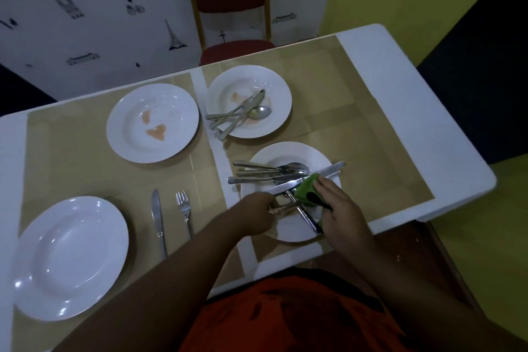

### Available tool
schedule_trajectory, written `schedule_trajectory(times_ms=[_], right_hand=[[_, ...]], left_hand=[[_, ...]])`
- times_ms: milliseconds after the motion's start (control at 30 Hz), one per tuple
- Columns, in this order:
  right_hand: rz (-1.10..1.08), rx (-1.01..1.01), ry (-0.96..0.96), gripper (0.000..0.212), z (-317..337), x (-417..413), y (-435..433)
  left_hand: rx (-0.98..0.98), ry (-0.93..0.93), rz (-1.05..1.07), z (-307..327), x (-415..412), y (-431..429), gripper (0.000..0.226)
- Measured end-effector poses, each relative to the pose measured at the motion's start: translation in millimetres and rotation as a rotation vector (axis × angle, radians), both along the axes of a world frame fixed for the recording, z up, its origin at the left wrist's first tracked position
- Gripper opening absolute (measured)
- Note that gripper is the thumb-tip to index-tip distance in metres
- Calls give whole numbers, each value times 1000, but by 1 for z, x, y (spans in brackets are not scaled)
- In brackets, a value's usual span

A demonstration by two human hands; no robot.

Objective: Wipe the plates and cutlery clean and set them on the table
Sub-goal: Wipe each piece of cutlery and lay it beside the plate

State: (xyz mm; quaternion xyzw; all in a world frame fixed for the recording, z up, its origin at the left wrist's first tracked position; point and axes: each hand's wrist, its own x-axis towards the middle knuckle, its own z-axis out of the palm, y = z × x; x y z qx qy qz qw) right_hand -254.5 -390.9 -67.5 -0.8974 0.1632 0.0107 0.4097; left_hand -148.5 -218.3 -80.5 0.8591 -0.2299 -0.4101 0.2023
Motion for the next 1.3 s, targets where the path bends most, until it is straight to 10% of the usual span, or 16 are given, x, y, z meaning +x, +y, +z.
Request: schedule_trajectory(times_ms=[167,633,900,1300], right_hand=[[22,-8,10,61,0,1,6],[422,-399,-4,54,-17,17,15],[25,-132,-19,61,18,40,26],[317,-197,-159,66,18,31,54]], left_hand=[[-53,386,283,16,-9,8,19],[-435,482,793,20,-45,45,31],[-374,566,872,29,-34,53,24],[-350,436,781,26,-35,51,22]])
